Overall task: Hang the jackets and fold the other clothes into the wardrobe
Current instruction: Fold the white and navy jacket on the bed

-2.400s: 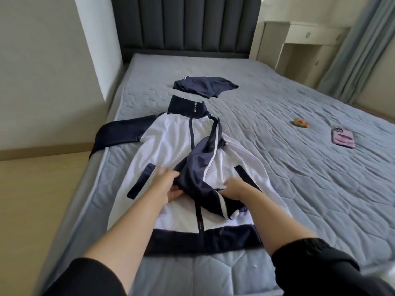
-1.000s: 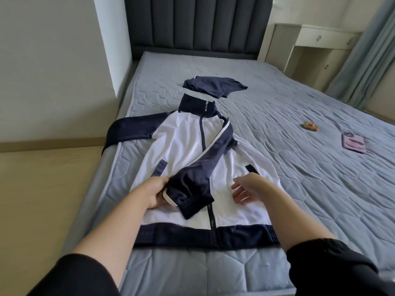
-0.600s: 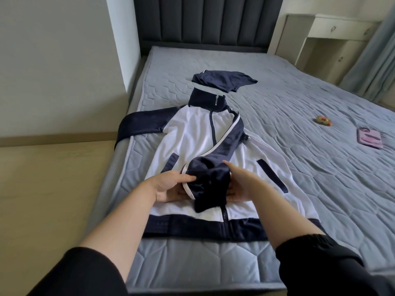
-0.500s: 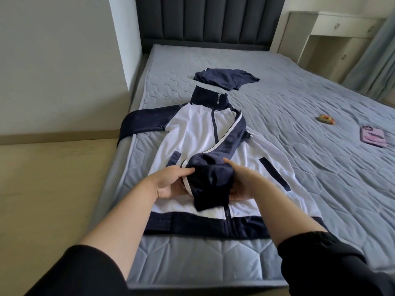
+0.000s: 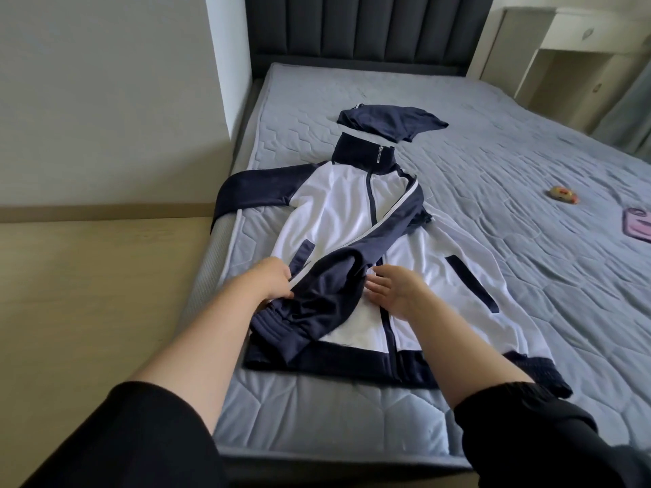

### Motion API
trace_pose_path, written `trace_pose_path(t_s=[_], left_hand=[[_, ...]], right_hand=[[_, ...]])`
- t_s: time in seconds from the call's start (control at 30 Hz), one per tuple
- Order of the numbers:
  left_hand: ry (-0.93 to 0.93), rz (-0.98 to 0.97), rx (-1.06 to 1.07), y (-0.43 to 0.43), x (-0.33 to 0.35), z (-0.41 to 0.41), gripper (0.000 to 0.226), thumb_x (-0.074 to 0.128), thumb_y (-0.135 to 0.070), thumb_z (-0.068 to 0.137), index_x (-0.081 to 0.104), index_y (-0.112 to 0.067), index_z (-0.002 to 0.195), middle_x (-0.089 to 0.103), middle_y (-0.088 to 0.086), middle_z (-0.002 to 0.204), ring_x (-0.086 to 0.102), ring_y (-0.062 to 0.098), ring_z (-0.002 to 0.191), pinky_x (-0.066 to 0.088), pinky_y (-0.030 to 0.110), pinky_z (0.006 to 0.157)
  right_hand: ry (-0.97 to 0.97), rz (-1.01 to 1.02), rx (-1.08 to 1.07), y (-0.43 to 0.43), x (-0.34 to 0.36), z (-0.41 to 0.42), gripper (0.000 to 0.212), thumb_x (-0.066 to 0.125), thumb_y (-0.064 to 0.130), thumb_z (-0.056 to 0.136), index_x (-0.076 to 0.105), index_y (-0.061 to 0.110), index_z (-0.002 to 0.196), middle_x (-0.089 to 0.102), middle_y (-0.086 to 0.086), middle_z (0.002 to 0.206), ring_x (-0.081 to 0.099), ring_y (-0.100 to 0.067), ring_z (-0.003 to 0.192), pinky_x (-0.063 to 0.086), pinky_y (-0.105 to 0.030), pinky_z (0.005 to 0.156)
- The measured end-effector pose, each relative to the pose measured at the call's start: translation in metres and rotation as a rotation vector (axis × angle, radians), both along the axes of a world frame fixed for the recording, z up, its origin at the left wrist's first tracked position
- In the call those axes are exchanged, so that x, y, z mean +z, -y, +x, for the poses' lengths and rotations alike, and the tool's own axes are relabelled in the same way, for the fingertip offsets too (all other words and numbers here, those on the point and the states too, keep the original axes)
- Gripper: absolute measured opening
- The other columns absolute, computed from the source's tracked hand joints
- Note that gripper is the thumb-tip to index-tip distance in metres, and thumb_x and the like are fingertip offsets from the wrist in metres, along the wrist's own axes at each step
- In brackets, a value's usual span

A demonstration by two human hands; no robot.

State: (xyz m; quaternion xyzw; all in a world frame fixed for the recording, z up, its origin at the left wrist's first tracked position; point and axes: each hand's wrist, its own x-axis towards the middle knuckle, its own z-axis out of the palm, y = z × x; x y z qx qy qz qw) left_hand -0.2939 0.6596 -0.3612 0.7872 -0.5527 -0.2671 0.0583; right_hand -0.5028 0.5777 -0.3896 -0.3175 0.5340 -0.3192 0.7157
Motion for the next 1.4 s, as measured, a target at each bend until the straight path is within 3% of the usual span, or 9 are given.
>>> trace_pose_path(t_s=[0.07, 0.23, 0.47, 0.6, 0.77, 1.0, 1.1, 1.3, 1.4], left_hand=[[0.152, -0.097, 0.038, 0.002, 0.003, -0.008, 0.006, 0.055, -0.009, 0.087, 0.058, -0.012, 0.090, 0.058, 0.005, 0.091, 0.057, 0.024, 0.082, 0.046, 0.029, 0.068], [0.135, -0.278, 0.053, 0.017, -0.010, -0.042, 0.041, 0.044, -0.009, 0.089, 0.043, -0.015, 0.129, 0.051, 0.008, 0.123, 0.050, 0.030, 0.108, 0.046, 0.037, 0.082], [0.095, -0.419, 0.025, 0.079, -0.014, -0.075, 0.036, 0.036, -0.014, 0.095, 0.046, -0.011, 0.129, 0.050, 0.010, 0.128, 0.045, 0.029, 0.116, 0.043, 0.039, 0.091], [0.187, -0.466, -0.068, 0.125, -0.011, -0.098, 0.031, 0.036, -0.027, 0.098, 0.051, -0.012, 0.120, 0.057, 0.010, 0.117, 0.051, 0.030, 0.104, 0.043, 0.037, 0.081], [0.123, -0.363, -0.078, 0.166, -0.020, -0.122, 0.023, 0.045, -0.029, 0.091, 0.046, -0.014, 0.108, 0.058, 0.008, 0.112, 0.052, 0.030, 0.093, 0.044, 0.034, 0.076], [-0.235, -0.391, 0.199, 0.241, -0.010, -0.142, 0.040, 0.057, -0.032, 0.088, 0.053, -0.013, 0.122, 0.058, 0.004, 0.119, 0.056, 0.026, 0.107, 0.042, 0.029, 0.081], [-0.365, -0.404, 0.322, 0.277, -0.007, -0.144, 0.023, 0.059, -0.017, 0.085, 0.066, -0.004, 0.102, 0.068, 0.010, 0.106, 0.063, 0.029, 0.098, 0.048, 0.033, 0.077], [-0.085, -0.339, 0.515, 0.302, -0.022, -0.118, 0.031, 0.057, -0.024, 0.091, 0.061, 0.000, 0.109, 0.064, 0.016, 0.112, 0.059, 0.034, 0.101, 0.040, 0.030, 0.073], [0.040, -0.337, 0.416, 0.303, -0.038, -0.123, 0.022, 0.055, -0.022, 0.092, 0.062, -0.003, 0.101, 0.065, 0.015, 0.109, 0.059, 0.035, 0.100, 0.046, 0.034, 0.080]], right_hand=[[-0.037, 0.012, -0.014, 0.002, -0.005, -0.004, 0.012, 0.049, 0.009, 0.095, 0.053, 0.002, 0.104, 0.061, -0.012, 0.085, 0.056, -0.018, 0.064, 0.048, -0.024, 0.042], [-0.078, -0.028, -0.091, 0.013, -0.009, -0.004, 0.012, 0.046, 0.008, 0.094, 0.052, 0.003, 0.085, 0.064, -0.013, 0.081, 0.064, -0.019, 0.063, 0.050, -0.024, 0.043], [-0.211, -0.173, -0.200, 0.090, -0.003, -0.020, 0.015, 0.040, -0.006, 0.092, 0.049, -0.002, 0.081, 0.056, -0.013, 0.069, 0.058, -0.023, 0.058, 0.055, -0.039, 0.072], [-0.227, -0.243, -0.204, 0.130, 0.004, -0.033, 0.018, 0.043, 0.006, 0.094, 0.048, 0.012, 0.078, 0.057, -0.005, 0.074, 0.060, -0.016, 0.060, 0.053, -0.028, 0.055], [-0.033, -0.068, -0.289, 0.164, 0.003, -0.047, 0.014, 0.053, 0.012, 0.088, 0.060, 0.008, 0.100, 0.064, -0.008, 0.077, 0.062, -0.020, 0.058, 0.051, -0.022, 0.042], [0.067, -0.078, -0.184, 0.213, -0.006, -0.060, 0.015, 0.049, 0.007, 0.091, 0.062, 0.013, 0.088, 0.063, -0.004, 0.069, 0.060, -0.018, 0.056, 0.050, -0.024, 0.046], [0.090, -0.106, -0.280, 0.234, -0.001, -0.082, 0.019, 0.048, 0.002, 0.092, 0.060, 0.007, 0.080, 0.061, -0.008, 0.057, 0.058, -0.020, 0.047, 0.049, -0.026, 0.044], [-0.088, -0.073, -0.431, 0.255, -0.030, -0.135, 0.018, 0.056, 0.002, 0.086, 0.052, 0.009, 0.071, 0.052, -0.012, 0.071, 0.052, -0.024, 0.060, 0.052, -0.038, 0.054], [-0.625, -0.376, -0.198, 0.257, -0.035, -0.136, 0.018, 0.059, 0.018, 0.085, 0.057, 0.004, 0.074, 0.061, -0.018, 0.082, 0.061, -0.035, 0.080, 0.052, -0.044, 0.071]])
